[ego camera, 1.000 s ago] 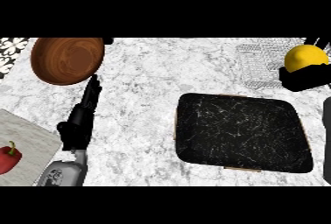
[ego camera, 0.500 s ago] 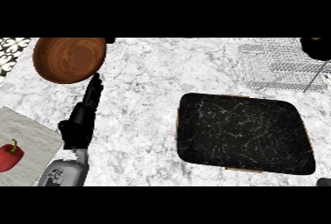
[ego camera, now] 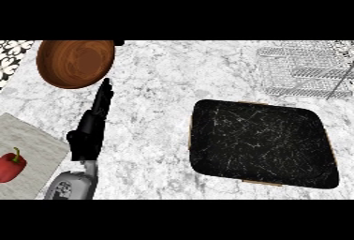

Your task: Pick the lemon from the tray and place it in the tiered basket

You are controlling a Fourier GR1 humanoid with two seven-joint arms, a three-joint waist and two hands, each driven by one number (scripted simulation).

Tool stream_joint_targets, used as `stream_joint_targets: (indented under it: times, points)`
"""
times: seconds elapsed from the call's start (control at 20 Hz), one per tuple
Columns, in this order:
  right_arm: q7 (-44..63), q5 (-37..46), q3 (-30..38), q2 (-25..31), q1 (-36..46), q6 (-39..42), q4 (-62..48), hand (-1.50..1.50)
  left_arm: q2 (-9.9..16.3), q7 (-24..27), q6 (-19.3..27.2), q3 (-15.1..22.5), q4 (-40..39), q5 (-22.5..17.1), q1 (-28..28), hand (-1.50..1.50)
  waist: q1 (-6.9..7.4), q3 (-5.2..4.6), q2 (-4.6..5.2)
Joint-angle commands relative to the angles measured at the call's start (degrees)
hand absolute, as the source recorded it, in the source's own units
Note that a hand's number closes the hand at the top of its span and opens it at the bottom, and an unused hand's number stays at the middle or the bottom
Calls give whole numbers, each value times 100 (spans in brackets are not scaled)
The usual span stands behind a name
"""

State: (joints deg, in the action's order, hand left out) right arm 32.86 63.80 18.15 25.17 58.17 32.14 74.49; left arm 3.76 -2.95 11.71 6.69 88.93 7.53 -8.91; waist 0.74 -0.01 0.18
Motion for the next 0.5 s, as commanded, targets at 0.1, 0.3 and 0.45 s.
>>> stream_joint_targets:
  times: [0.1,0.3,0.45]
  points:
    - [-558,217,-129,590,371,-636,-1314,150,-230,-224,209,150,9,239,-150,0,11,0,8]
    - [-1245,375,-126,961,89,-1356,-2100,150,-80,56,37,-42,-76,90,-106,0,19,1,24]
    - [-1170,544,-256,804,543,-1685,-2929,150,-84,-25,-29,-45,-152,89,-206,0,59,0,32]
